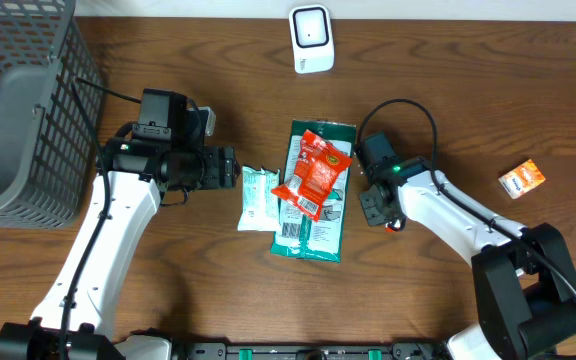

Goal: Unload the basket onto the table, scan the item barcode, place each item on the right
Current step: 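Lower the right gripper onto the red Nescafe stick and grasp its end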

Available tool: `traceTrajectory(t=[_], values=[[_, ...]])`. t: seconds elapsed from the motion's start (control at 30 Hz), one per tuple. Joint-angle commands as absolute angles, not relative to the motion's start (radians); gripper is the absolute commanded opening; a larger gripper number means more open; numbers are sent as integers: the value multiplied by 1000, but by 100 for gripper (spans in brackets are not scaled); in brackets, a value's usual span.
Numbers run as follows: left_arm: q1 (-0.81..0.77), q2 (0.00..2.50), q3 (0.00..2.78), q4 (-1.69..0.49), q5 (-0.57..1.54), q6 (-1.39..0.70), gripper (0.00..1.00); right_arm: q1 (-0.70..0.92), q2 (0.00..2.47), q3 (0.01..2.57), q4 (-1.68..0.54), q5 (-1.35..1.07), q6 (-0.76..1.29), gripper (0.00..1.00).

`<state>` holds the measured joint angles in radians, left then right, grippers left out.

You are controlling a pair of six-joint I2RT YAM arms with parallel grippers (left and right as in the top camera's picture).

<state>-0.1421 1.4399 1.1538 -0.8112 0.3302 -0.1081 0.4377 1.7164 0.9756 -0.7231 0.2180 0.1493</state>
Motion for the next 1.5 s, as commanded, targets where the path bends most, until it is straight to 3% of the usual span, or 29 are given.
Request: traceTrajectory(t=[0.0,0.4,0.73,1.13,1.3,1.47], values=[[-141,1431,1164,-815,324,-114,82,467,1707,976,-723,248,191,29],[-141,1431,1164,-815,324,-114,82,472,1708,945,-692,299,232,31],[-141,1431,1164,-815,324,-114,82,472,1708,886,-635,299,231,26],[-141,1431,1164,-815,324,-114,82,472,1708,843,-583,298,231,15],[-141,1431,1164,-815,324,-114,82,472,1708,846,-558,198,231,2],[-141,1431,1164,-815,324,-114,82,450,1692,887,-627,153,231,1]])
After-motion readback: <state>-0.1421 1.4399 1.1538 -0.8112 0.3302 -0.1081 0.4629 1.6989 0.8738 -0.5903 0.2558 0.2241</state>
